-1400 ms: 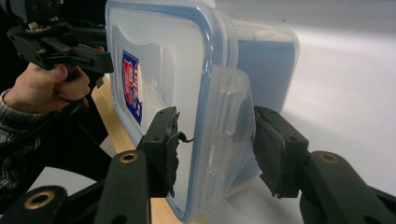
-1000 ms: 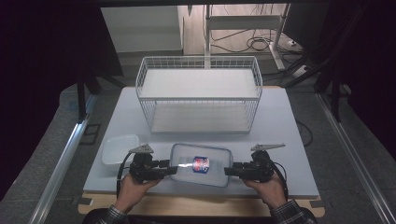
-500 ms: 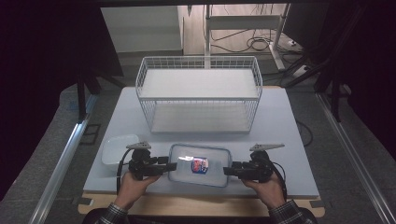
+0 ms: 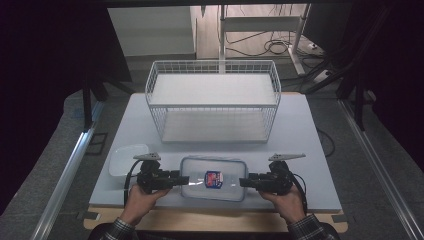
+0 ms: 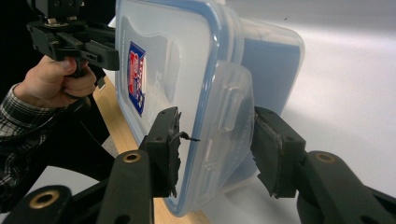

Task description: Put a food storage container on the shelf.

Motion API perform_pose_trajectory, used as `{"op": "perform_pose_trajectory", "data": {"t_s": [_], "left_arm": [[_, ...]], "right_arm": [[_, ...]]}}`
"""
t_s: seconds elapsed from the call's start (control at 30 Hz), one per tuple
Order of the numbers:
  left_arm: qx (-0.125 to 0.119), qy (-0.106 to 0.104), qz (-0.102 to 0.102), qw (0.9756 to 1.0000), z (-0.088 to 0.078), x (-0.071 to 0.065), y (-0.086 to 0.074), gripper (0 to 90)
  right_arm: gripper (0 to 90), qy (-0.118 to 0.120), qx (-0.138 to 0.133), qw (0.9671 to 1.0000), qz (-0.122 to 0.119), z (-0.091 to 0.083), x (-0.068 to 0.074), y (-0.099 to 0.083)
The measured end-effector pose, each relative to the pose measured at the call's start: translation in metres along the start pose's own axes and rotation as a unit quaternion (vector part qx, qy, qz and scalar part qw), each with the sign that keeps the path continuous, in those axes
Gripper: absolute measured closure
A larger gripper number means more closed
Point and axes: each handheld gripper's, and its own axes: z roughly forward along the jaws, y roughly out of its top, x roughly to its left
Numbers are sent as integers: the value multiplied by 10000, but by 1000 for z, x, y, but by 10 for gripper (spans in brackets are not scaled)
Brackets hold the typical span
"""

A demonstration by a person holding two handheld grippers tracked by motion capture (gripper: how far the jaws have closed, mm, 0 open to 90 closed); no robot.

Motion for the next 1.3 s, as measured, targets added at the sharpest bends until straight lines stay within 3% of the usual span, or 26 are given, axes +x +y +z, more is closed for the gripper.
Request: {"op": "perform_pose_trajectory", "data": {"t_s": [0.33, 0.53, 0.8, 1.13, 1.3], "left_arm": [[-75, 86, -82, 9999, 0, -4, 0, 531], [-244, 150, 48, 9996, -7, -13, 9, 531], [-482, 274, 223, 9982, -20, -21, 32, 529], [-772, 399, 460, 9952, -39, -35, 74, 527], [-844, 414, 507, 9943, -45, -38, 87, 527]], "right_arm": [[536, -163, -137, 9998, -21, 0, 2, 2], [533, -160, -314, 9993, -144, -7, 7, 11], [532, -160, -472, 9980, -388, -14, 16, 35], [530, -148, -713, 9953, -644, -29, 27, 76], [531, -135, -758, 9948, -672, -34, 30, 89]]}}
